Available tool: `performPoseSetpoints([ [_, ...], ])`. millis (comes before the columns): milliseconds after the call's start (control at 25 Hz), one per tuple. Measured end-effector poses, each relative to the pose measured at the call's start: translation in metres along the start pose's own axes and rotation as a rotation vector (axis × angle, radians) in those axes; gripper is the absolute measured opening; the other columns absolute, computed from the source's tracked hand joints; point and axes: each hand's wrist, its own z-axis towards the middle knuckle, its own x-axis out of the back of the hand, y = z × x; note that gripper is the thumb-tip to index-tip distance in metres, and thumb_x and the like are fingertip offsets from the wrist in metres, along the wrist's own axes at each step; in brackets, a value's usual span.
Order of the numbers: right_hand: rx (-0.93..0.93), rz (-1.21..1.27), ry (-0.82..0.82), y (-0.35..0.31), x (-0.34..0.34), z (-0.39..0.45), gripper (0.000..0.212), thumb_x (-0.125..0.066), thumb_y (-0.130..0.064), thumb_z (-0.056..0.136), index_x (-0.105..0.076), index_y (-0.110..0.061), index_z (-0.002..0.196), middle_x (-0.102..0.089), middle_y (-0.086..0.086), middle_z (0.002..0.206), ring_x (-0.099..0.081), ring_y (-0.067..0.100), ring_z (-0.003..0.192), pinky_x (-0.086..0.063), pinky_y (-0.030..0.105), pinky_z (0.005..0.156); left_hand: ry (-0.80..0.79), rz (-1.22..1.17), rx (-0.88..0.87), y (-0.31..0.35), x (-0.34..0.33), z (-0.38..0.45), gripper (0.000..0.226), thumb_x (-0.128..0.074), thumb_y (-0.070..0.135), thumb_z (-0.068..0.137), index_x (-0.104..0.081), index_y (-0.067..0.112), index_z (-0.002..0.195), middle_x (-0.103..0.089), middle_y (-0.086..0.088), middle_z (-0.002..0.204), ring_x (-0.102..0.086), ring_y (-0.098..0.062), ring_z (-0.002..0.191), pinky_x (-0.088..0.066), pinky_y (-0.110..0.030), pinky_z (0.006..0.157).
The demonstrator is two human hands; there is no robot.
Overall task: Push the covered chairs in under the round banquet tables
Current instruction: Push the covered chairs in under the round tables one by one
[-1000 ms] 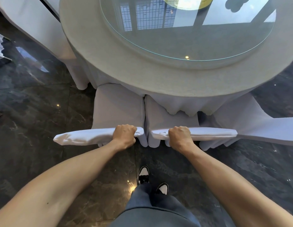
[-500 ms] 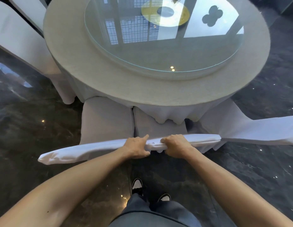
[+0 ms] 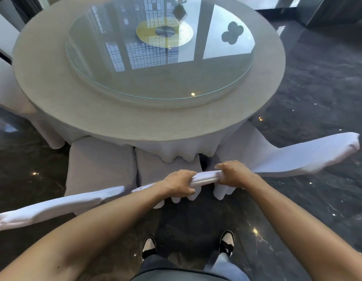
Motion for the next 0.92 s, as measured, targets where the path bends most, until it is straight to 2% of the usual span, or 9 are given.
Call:
performPoseSetpoints([
  [80, -0.038, -0.005, -0.013, 0.053, 0.002, 0.001, 0.034, -0.062, -0.035, 0.081, -0.062, -0.026, 0.113, -0.066, -0.003, 0.109, -0.06, 0.021, 0.104, -0.042, 0.037, 0.093, 0.032, 0.005, 0.033, 0.024, -0.008, 0.024, 0.041, -0.062, 0.033, 0.077, -0.059, 0.02, 0.115, -0.064, -0.001, 0.111, -0.061, -0.023, 0.098, -0.053, -0.043, 0.084],
  [200, -0.112, -0.06, -0.032, 0.137, -0.002, -0.003, 0.041, -0.058, -0.026, 0.076, -0.06, -0.024, 0.117, -0.065, -0.001, 0.116, -0.059, 0.023, 0.11, -0.04, 0.04, 0.097, 0.064, 0.068, 0.142, 0.07, -0.025, 0.057, 0.033, -0.058, 0.035, 0.079, -0.056, 0.023, 0.11, -0.063, -0.001, 0.11, -0.061, -0.025, 0.099, -0.048, -0.038, 0.077],
  [320, -0.196, -0.239, -0.121, 0.21, -0.004, -0.026, 0.036, -0.057, -0.024, 0.079, -0.06, -0.021, 0.115, -0.062, 0.003, 0.121, -0.054, 0.026, 0.117, -0.033, 0.045, 0.103, 0.104, 0.148, 0.281, 0.104, -0.039, 0.081, 0.024, -0.058, 0.035, 0.082, -0.054, 0.025, 0.103, -0.064, -0.002, 0.109, -0.062, -0.026, 0.096, -0.041, -0.036, 0.072],
  [440, -0.287, -0.458, -0.162, 0.267, -0.014, -0.049, 0.038, -0.054, -0.025, 0.085, -0.058, -0.021, 0.123, -0.057, 0.004, 0.127, -0.049, 0.025, 0.122, -0.024, 0.051, 0.109, 0.135, 0.212, 0.444, 0.113, -0.048, 0.088, 0.026, -0.062, 0.03, 0.078, -0.055, 0.027, 0.103, -0.066, 0.0, 0.109, -0.063, -0.025, 0.099, -0.038, -0.035, 0.072],
  [520, -0.269, -0.52, -0.135, 0.297, -0.019, -0.057, 0.037, -0.054, -0.023, 0.083, -0.058, -0.024, 0.12, -0.059, 0.0, 0.121, -0.053, 0.023, 0.116, -0.029, 0.048, 0.109, 0.156, 0.239, 0.517, 0.117, -0.051, 0.093, 0.029, -0.063, 0.025, 0.078, -0.058, 0.029, 0.107, -0.067, 0.002, 0.108, -0.064, -0.024, 0.099, -0.038, -0.035, 0.072],
  [600, -0.179, -0.553, -0.13, 0.307, -0.016, -0.061, 0.031, -0.053, -0.018, 0.083, -0.063, -0.025, 0.112, -0.066, -0.003, 0.114, -0.061, 0.02, 0.108, -0.045, 0.036, 0.098, 0.165, 0.271, 0.54, 0.117, -0.053, 0.097, 0.03, -0.059, 0.022, 0.083, -0.059, 0.032, 0.112, -0.068, 0.003, 0.108, -0.065, -0.023, 0.098, -0.04, -0.035, 0.073],
  [680, -0.086, -0.604, -0.105, 0.307, -0.011, -0.057, 0.029, -0.052, -0.016, 0.085, -0.067, -0.023, 0.108, -0.071, -0.003, 0.108, -0.067, 0.019, 0.101, -0.051, 0.029, 0.083, 0.178, 0.291, 0.561, 0.117, -0.054, 0.101, 0.028, -0.058, 0.021, 0.085, -0.062, 0.034, 0.109, -0.069, 0.003, 0.104, -0.066, -0.024, 0.094, -0.04, -0.034, 0.07],
  [800, -0.046, -0.601, -0.107, 0.296, -0.002, -0.055, 0.027, -0.052, -0.018, 0.086, -0.069, -0.021, 0.108, -0.072, -0.002, 0.106, -0.069, 0.019, 0.097, -0.051, 0.029, 0.08, 0.195, 0.274, 0.586, 0.116, -0.053, 0.106, 0.024, -0.058, 0.02, 0.082, -0.066, 0.032, 0.101, -0.071, 0.002, 0.097, -0.067, -0.026, 0.09, -0.041, -0.033, 0.069],
  [920, -0.004, -0.54, -0.079, 0.271, 0.005, -0.041, 0.026, -0.054, -0.021, 0.086, -0.069, -0.02, 0.108, -0.072, 0.001, 0.105, -0.069, 0.021, 0.095, -0.051, 0.031, 0.08, 0.189, 0.282, 0.588, 0.114, -0.052, 0.107, 0.03, -0.057, 0.018, 0.081, -0.068, 0.034, 0.104, -0.072, 0.001, 0.097, -0.068, -0.027, 0.09, -0.047, -0.034, 0.074],
])
